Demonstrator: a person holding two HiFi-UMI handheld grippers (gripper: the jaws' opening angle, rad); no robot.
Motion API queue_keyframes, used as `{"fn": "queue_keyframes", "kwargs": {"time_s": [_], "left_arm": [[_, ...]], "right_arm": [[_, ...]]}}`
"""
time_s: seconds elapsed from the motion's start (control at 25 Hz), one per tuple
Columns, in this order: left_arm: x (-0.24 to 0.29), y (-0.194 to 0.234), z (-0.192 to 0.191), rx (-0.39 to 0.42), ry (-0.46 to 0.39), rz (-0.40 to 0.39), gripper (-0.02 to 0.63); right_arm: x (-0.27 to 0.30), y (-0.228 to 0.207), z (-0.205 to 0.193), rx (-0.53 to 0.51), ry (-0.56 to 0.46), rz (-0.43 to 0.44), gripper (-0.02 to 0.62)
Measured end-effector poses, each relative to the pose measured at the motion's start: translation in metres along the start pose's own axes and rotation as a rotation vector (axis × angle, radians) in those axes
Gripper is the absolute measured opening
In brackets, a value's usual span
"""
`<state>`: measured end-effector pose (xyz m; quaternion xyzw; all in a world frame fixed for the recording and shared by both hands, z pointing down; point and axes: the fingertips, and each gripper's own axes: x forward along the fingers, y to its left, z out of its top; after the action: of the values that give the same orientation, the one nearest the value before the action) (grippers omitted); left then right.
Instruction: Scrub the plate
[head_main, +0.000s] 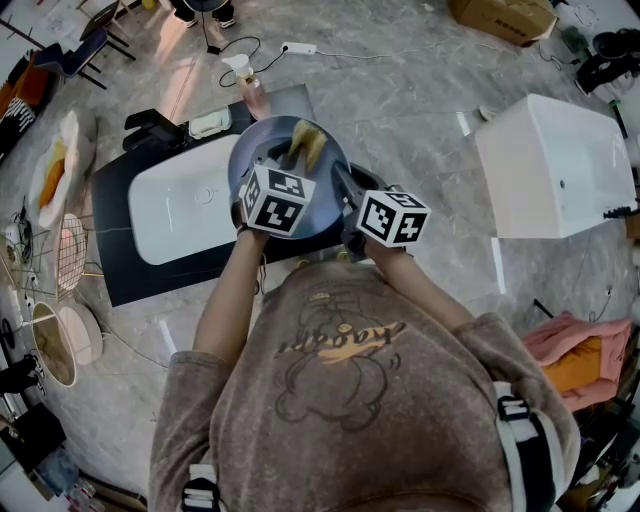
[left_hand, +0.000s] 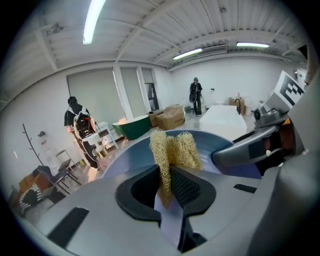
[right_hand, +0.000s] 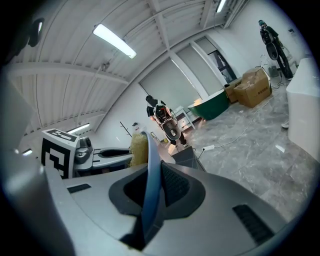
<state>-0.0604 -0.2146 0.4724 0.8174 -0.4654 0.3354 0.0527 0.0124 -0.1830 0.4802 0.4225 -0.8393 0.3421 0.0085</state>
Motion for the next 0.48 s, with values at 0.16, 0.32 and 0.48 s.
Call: {"fn": "queue_keyframes", "kwargs": {"time_s": [0.16,0.32,0.48], "left_arm": [[0.0,0.017,-0.005,0.009,0.013,0.028,0.064],[-0.001,0.03,-0.013,0.023,0.035,0.061,0.064],[-0.002,0.039,-0.022,0.04,0.06,0.08,0.063]], "right_arm": [[-0.001,0.0,-0.002,0.003,0.003,-0.001,0.034],[-0.003,0.001,-0.003,0.004,0.006,-0.003,0.034],[-0.005,-0.001,-0.002,0.003,0.008,-0.004,0.035]]}}
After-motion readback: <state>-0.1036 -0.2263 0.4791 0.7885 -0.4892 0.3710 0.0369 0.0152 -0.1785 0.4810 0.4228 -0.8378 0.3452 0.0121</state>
